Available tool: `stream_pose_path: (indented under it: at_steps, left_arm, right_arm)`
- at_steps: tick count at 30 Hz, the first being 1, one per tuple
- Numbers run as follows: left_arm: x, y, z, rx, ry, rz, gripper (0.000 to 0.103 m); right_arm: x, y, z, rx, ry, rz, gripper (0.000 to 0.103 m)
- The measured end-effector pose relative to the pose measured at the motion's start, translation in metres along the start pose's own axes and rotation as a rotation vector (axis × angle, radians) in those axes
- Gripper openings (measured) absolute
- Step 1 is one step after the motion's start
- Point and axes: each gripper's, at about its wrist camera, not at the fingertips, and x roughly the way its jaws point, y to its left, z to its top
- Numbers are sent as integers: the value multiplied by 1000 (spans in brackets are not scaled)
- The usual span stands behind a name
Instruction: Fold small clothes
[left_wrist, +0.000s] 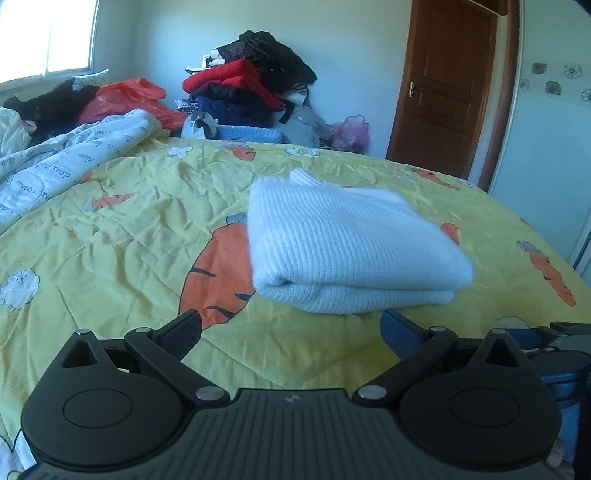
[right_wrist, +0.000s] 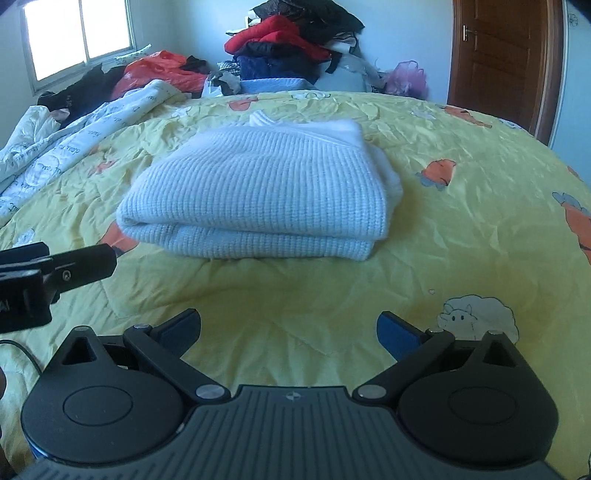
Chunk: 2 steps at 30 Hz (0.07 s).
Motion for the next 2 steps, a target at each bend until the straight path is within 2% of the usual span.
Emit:
stream_pose_path:
  at_steps: [2]
  left_arm:
    - [-2, -4, -2, 19, 14, -16, 103]
  right_arm:
    - [0, 0, 0, 5, 3, 10, 102]
